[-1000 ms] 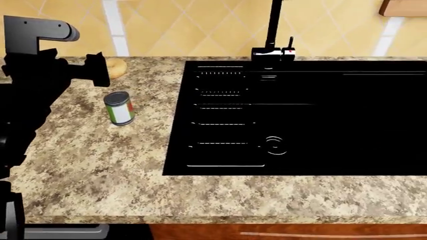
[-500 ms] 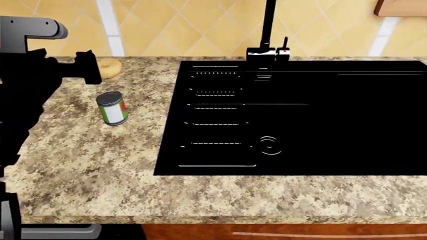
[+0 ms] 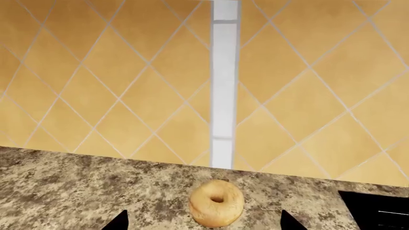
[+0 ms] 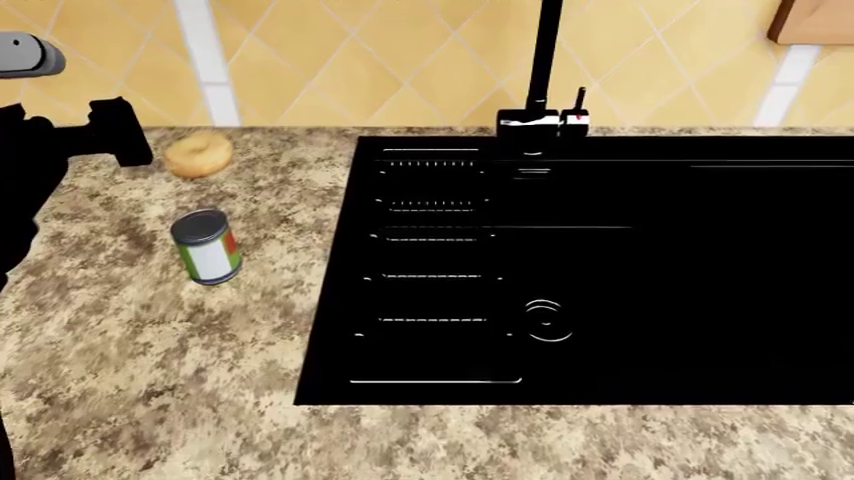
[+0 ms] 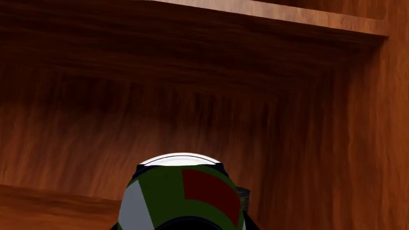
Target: Pick the cans from the counter and place them in their designated side in the cabinet.
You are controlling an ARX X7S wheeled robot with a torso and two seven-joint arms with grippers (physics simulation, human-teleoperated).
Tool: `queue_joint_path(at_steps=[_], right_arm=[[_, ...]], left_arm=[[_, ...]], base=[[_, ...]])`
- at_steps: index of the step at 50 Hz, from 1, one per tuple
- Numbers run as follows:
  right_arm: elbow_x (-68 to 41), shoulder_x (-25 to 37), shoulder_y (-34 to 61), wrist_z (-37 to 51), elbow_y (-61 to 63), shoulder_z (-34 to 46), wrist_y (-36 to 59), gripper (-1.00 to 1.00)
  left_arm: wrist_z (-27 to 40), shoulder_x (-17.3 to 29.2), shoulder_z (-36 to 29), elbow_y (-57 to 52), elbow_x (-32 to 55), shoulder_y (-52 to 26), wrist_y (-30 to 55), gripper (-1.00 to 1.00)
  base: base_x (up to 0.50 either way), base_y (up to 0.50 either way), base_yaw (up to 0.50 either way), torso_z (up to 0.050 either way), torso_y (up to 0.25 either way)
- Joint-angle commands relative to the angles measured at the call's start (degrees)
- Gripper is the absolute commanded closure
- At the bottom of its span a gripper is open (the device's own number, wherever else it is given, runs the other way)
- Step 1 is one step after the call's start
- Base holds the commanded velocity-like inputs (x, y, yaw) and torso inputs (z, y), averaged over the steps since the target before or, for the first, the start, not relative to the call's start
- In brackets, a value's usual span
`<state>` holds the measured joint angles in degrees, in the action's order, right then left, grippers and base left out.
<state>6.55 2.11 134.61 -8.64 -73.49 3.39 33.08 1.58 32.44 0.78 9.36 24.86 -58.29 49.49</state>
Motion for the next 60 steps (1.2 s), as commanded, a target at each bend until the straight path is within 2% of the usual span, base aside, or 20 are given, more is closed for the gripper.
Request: queue_joint_path(at_steps=[1,22,60], right_arm=[[2.55,-0.52,0.39,-0.54,1.97,-0.98,0.3,1.0],[2.55,-0.52,0.39,-0.54,1.97,-0.98,0.3,1.0],[2.55,-0.52,0.39,-0.54,1.97,-0.98,0.3,1.0]], left_arm=[[1.11,0.55,1.61,-0.62,0.3,1.27,0.08,-1.0],[1.8,1.01,2.41,-2.31,0.93,2.54,1.09,-1.0],[2.09,1.07,2.73,-2.01,1.16,2.75,0.4,-1.0]], base=[[0.27,0.0,0.0,0.0,0.0],[0.27,0.0,0.0,0.0,0.001],[0.0,0.0,0.0,0.0,0.001]])
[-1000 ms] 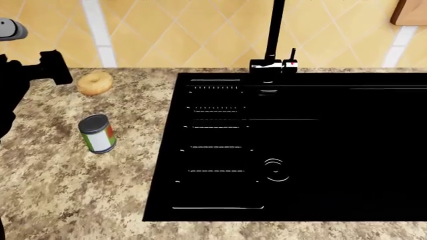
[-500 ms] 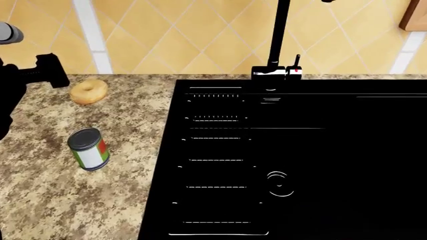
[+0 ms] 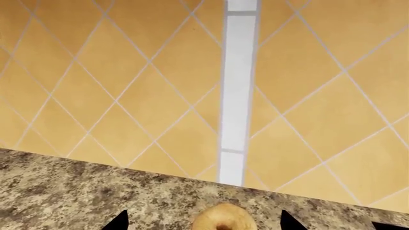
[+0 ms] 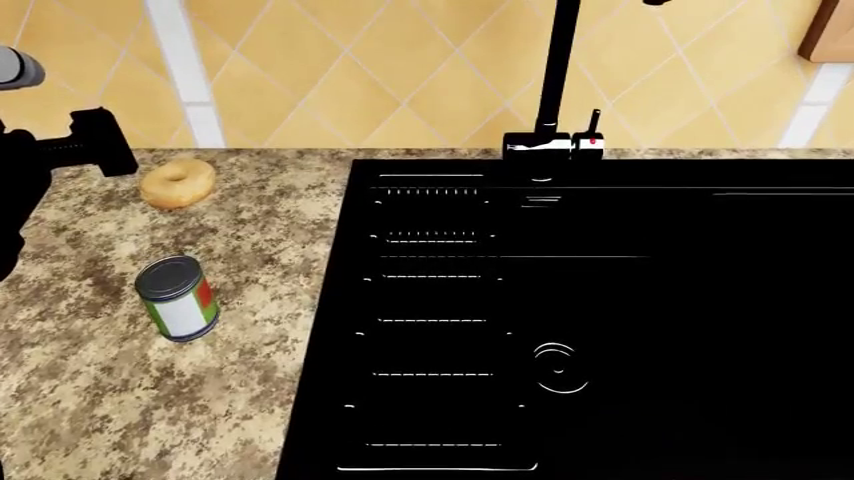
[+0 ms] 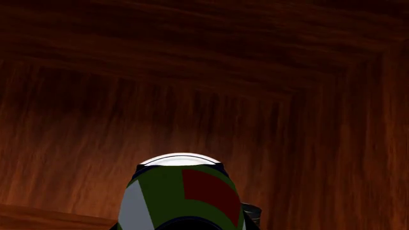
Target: Pick the cans from the counter and place them in their designated side in the cabinet.
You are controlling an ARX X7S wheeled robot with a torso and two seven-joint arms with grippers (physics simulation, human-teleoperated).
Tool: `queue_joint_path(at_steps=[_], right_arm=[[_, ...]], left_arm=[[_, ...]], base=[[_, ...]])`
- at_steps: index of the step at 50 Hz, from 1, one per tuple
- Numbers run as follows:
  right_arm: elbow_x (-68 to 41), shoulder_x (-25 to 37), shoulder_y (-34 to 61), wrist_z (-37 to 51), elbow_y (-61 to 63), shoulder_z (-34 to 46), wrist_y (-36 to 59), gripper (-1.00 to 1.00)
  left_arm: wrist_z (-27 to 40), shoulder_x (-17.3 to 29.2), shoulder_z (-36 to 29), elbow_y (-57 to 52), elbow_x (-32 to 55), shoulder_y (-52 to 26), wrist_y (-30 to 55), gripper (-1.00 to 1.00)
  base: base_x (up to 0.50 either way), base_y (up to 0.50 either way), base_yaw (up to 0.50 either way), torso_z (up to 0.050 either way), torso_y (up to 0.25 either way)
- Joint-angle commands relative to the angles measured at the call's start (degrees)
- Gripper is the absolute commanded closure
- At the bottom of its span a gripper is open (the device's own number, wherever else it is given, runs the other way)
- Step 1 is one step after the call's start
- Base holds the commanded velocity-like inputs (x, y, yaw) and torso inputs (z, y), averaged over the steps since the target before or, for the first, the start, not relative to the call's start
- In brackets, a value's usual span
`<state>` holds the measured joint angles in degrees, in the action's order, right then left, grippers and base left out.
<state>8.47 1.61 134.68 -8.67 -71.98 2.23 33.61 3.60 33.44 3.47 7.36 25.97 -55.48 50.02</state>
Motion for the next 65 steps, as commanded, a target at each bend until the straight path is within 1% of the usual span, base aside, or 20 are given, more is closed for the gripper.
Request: queue_joint_path(at_steps=[1,19,20,53,65], right_arm=[[0.63,-0.01,0.32,-0.51,0.46,0.18,-0.24,1.0],[0.63,-0.01,0.32,-0.51,0.46,0.18,-0.24,1.0],[0.63,-0.01,0.32,-0.51,0.46,0.18,-0.24,-1.0],[0.63,-0.01,0.32,-0.51,0.46,0.18,-0.24,-1.0],[0.63,-0.01,0.32,-0.51,0.46,0.18,-0.24,-1.0]], left_arm=[[0.08,0.07,0.04,-0.02,0.07,-0.08,-0.12,-1.0],[0.14,0.06,0.11,0.1,0.22,0.22,-0.37,-1.0],[0.14,0.05,0.1,0.15,0.21,0.2,-0.4,-1.0],[0.23,0.01,-0.14,0.32,0.41,-0.05,-0.58,-1.0],[0.38,0.05,0.49,-0.02,0.8,0.68,-0.72,-1.0]], base=[[0.0,0.0,0.0,0.0,0.0],[0.0,0.0,0.0,0.0,0.001],[0.0,0.0,0.0,0.0,0.0],[0.0,0.0,0.0,0.0,0.0],[-0.33,0.0,0.0,0.0,0.001]])
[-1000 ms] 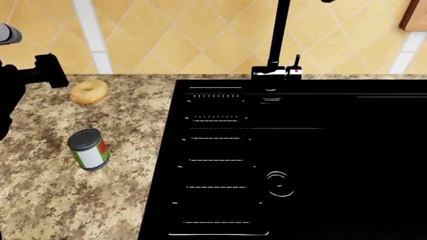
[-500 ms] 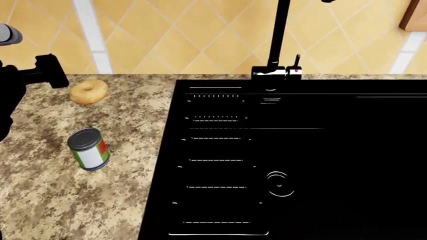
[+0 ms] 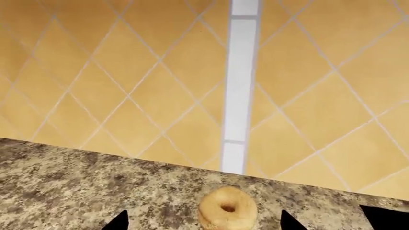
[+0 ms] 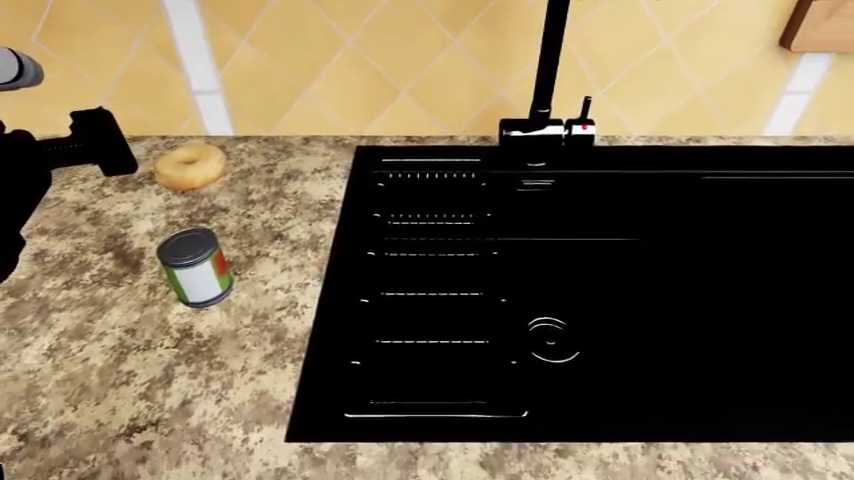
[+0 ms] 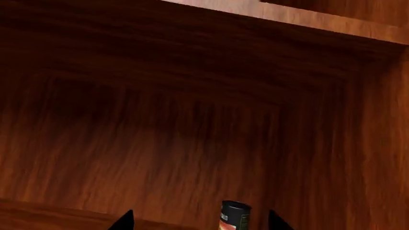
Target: Pick the cans from the counter and place them in their designated side in the cabinet.
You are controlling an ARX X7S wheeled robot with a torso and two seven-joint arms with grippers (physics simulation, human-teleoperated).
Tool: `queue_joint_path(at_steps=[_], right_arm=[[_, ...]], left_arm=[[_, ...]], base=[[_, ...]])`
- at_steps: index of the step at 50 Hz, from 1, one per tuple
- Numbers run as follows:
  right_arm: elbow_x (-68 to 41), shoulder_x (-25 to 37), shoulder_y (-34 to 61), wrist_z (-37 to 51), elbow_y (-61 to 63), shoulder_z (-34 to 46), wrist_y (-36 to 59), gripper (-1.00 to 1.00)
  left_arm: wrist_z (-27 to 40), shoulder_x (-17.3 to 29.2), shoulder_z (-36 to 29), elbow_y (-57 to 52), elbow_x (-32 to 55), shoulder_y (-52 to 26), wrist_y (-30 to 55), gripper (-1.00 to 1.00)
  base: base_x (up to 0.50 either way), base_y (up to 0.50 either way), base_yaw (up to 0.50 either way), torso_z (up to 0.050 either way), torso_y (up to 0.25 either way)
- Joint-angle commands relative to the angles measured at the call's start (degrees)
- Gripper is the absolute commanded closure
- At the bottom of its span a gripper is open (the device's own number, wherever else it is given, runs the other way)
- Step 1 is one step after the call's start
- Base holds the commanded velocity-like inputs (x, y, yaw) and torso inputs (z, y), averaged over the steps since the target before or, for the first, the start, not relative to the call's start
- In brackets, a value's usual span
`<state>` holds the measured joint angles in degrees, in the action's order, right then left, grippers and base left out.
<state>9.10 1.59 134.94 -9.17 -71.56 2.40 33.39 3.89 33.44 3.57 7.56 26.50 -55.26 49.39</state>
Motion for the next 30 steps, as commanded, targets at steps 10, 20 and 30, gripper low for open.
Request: queue_joint_path(at_steps=[10,20,30], right_arm=[[0.0,0.0,0.06,0.0,0.04,0.01,-0.01,-1.0],[0.0,0.0,0.06,0.0,0.04,0.01,-0.01,-1.0],[-0.11,1.47,0.06,8.59,-3.42,3.17,8.58,-1.0]], left_arm=[[0.02,0.15,0.26,-0.13,0.32,0.37,-0.09,-1.0],[-0.1,-0.02,-0.07,0.55,0.12,0.26,-0.69,-1.0],[-0.25,-0.19,-0.57,0.63,-0.07,0.09,-1.27,-1.0]], base=[[-0.34,0.0,0.0,0.0,0.0],[-0.34,0.0,0.0,0.0,0.0],[-0.35,0.0,0.0,0.0,0.0]])
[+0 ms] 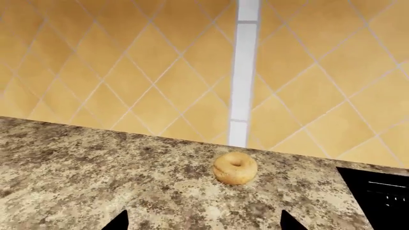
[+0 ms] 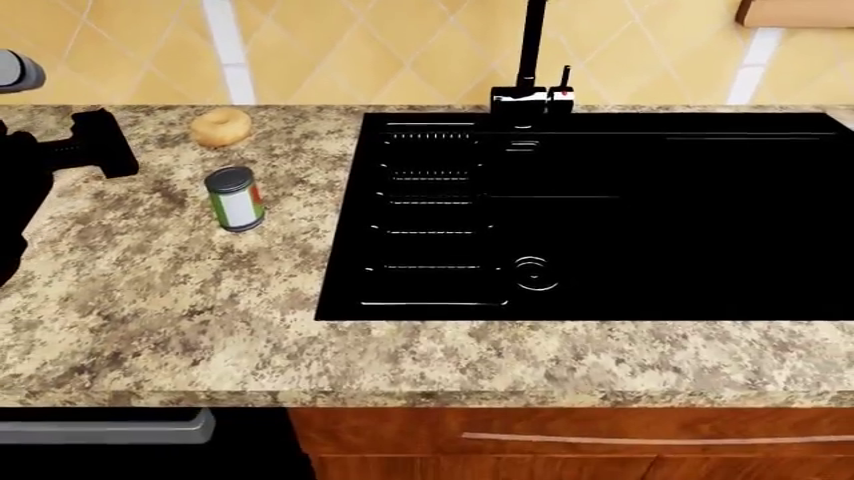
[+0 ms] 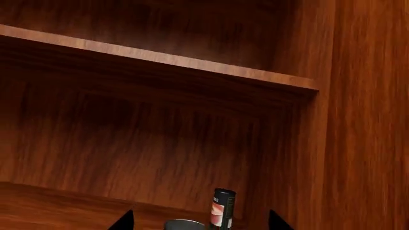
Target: Pick the cans from the counter and place them in their designated side in the cabinet.
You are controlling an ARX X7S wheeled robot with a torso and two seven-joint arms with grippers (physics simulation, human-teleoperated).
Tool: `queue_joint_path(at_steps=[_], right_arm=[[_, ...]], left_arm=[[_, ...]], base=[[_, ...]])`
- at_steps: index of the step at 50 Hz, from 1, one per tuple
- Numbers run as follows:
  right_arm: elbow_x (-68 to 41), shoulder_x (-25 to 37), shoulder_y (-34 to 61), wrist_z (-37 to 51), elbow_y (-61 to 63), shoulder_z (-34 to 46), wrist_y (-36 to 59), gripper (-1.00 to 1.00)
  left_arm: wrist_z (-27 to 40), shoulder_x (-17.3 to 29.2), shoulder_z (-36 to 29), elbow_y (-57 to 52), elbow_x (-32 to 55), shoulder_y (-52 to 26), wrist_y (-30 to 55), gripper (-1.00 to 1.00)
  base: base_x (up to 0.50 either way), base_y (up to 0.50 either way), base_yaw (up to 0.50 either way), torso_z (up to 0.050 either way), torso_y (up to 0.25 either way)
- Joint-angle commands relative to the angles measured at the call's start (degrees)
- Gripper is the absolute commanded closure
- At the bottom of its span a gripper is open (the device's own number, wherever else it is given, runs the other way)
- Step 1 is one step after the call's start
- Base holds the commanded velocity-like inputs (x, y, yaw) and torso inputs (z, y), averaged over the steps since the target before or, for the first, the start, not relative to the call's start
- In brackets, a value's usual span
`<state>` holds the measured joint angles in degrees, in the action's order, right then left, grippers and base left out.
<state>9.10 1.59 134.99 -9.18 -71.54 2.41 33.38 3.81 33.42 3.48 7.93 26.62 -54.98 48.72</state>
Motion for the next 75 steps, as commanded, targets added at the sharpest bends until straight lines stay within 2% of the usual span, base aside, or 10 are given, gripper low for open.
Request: queue_joint_path(at_steps=[1,9,21,22,26,38,52,66,72,75], right_arm=[[-0.7,1.55,0.01,9.24,-3.45,3.77,11.17,-1.0],[-7.47,2.64,-1.4,6.41,-3.45,10.24,8.52,-1.0],[-9.0,3.59,-8.07,-0.05,-3.21,12.5,-8.06,-1.0],[-9.28,4.1,-9.65,-0.49,0.16,12.32,-6.59,-1.0],[-10.66,7.37,-20.93,-0.77,29.23,11.16,9.62,-1.0],[-13.14,10.05,-35.37,0.27,63.11,8.38,25.9,-1.0],[-16.36,8.9,-54.87,3.21,87.93,1.45,35.28,-1.0],[-19.02,7.42,-72.55,5.08,111.96,-7.02,45.74,-1.0],[-18.97,6.59,-78.78,5.98,117.04,-9.3,46.76,-1.0],[-17.29,6.38,-83.78,7.78,114.77,-6.84,40.84,-1.0]], left_arm=[[-0.23,-0.23,-0.58,0.3,-0.21,-0.3,-0.69,-1.0],[-0.69,-0.62,-1.47,-1.17,-0.19,-0.56,-1.36,-1.0],[-1.08,-1.28,-1.43,-6.52,1.28,0.53,-1.59,-1.0],[-1.16,-1.34,-1.45,-6.69,1.38,0.58,-1.61,-1.0],[-1.41,-1.57,-1.67,-6.85,1.5,0.76,-1.93,-1.0],[-0.51,-1.68,0.21,-14.8,4.46,3.34,0.19,-1.0],[2.23,-3.47,6.33,-28.41,11.24,9.92,3.67,-1.0],[5.23,-8.52,11.39,-37.56,15.72,18.93,2.53,-1.0],[6.59,-9.77,12.53,-39.24,16.7,20.76,2.67,-1.0],[6.7,-10.17,12.1,-38.92,15.82,21.43,1.78,-1.0]], base=[[-0.36,0.0,0.0,0.0,0.0],[-0.18,0.0,0.0,0.0,0.0],[0.0,0.0,0.0,0.0,0.0],[0.0,0.0,0.0,0.0,0.0],[0.0,0.0,0.0,0.0,0.0],[0.0,0.0,0.0,0.0,0.0],[0.0,0.0,0.0,0.0,0.0],[0.0,0.0,0.0,0.0,0.0],[0.0,0.0,0.0,0.0,0.0],[0.0,0.0,0.0,0.0,0.0]])
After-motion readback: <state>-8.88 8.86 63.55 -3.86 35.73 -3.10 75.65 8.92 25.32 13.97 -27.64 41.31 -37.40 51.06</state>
